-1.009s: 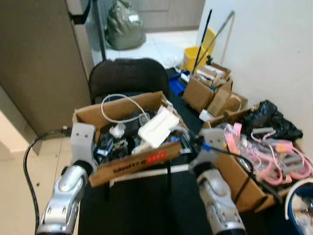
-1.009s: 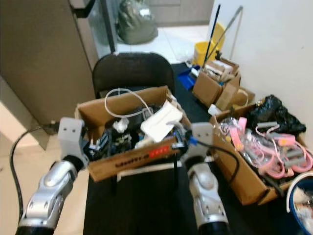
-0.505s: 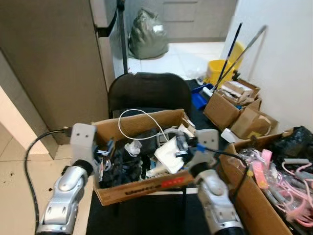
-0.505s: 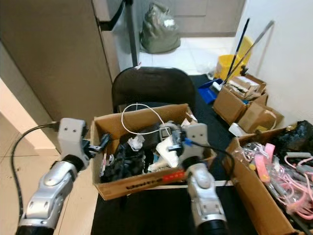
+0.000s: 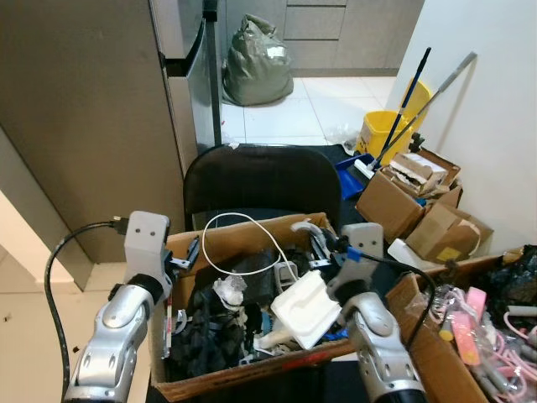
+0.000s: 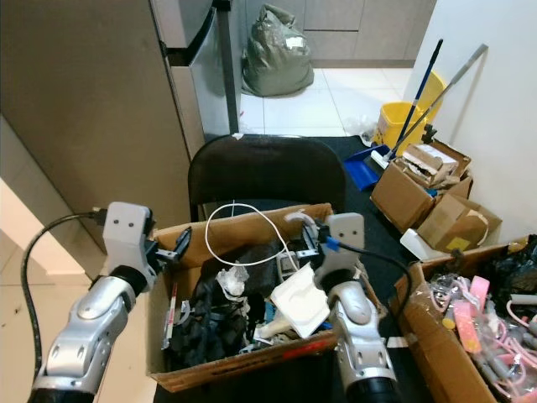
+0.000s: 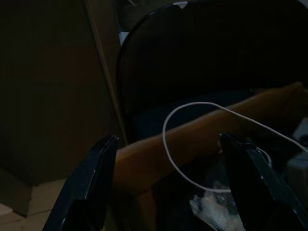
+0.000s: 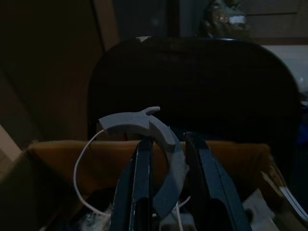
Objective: Picking trash to rubbish bin
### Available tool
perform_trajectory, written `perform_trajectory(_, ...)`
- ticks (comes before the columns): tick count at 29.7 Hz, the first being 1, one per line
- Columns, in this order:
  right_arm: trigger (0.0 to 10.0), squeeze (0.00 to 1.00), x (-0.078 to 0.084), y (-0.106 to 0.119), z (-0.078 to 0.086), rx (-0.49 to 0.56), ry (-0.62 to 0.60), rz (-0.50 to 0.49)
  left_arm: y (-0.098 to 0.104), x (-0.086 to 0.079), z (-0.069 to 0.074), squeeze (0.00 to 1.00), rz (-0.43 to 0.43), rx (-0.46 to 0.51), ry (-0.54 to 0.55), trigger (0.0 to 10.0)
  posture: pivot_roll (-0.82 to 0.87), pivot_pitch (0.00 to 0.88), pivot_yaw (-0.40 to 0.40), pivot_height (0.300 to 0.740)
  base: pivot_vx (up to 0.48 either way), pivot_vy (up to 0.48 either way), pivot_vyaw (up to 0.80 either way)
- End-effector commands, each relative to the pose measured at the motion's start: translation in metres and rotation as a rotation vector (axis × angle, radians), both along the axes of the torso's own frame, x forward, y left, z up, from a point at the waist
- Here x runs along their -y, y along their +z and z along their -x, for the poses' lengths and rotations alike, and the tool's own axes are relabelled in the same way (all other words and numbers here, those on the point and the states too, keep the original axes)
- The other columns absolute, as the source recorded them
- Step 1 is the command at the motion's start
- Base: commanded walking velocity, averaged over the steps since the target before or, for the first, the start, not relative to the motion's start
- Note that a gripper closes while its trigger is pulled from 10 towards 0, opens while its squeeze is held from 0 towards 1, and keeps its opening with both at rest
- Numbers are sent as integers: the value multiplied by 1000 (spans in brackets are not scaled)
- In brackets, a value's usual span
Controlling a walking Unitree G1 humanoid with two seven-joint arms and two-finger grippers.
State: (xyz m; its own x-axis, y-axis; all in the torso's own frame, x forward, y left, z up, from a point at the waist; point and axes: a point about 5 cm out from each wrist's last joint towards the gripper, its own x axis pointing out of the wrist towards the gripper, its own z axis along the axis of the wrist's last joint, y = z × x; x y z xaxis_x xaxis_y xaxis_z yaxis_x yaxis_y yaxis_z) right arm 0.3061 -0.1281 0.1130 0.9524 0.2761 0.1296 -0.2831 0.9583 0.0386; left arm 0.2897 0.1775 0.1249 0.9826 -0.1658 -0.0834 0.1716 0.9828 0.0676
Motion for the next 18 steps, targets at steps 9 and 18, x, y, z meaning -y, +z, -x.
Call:
perform_trajectory(9,10000,0,-5,-3,-9,-31,88,61,-6,1,9,0,-35,-62,-87,10000,30,109,16,740,0,0,0)
perform_trajectory(18,10000,0,-40,-16,-17,-163,377,114,-21,12,38,0,-33,-284,-401,10000,41,108,17,740,0,0,0)
